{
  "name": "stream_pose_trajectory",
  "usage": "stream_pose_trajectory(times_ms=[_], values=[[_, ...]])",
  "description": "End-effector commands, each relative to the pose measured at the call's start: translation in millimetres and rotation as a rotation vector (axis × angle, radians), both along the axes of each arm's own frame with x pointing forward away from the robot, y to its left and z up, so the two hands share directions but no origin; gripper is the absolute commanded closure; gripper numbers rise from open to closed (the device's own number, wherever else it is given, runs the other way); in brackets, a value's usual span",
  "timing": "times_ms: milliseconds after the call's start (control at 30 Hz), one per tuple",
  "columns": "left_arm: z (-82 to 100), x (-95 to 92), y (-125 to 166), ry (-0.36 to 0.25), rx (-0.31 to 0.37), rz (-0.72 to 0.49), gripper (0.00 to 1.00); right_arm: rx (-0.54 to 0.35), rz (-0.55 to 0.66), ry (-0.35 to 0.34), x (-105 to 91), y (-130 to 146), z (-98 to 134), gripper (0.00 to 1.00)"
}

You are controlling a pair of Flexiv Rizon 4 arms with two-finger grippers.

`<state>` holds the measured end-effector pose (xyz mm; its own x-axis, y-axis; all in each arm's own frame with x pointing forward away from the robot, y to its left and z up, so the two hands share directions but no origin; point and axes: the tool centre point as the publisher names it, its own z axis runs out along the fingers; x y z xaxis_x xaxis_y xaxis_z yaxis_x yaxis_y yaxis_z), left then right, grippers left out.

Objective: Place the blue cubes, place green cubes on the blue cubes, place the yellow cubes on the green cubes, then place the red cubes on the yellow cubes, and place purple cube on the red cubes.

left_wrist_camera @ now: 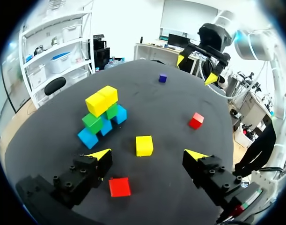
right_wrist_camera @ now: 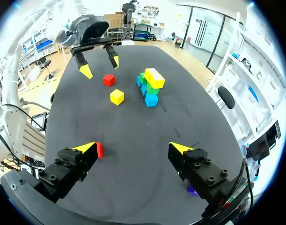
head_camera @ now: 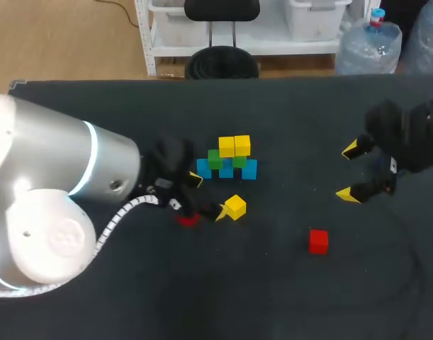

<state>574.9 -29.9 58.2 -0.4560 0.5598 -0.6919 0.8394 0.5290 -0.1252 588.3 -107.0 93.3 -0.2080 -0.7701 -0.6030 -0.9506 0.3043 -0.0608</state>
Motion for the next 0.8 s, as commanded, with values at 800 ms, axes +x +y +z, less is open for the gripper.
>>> stream_pose_trajectory(times_ms=[800], values=[[-54.4, 17.8, -42, 0.018, 0.095, 0.112, 0.00, 0.004, 0.003, 0.000, 0.4, 0, 0, 0.00]])
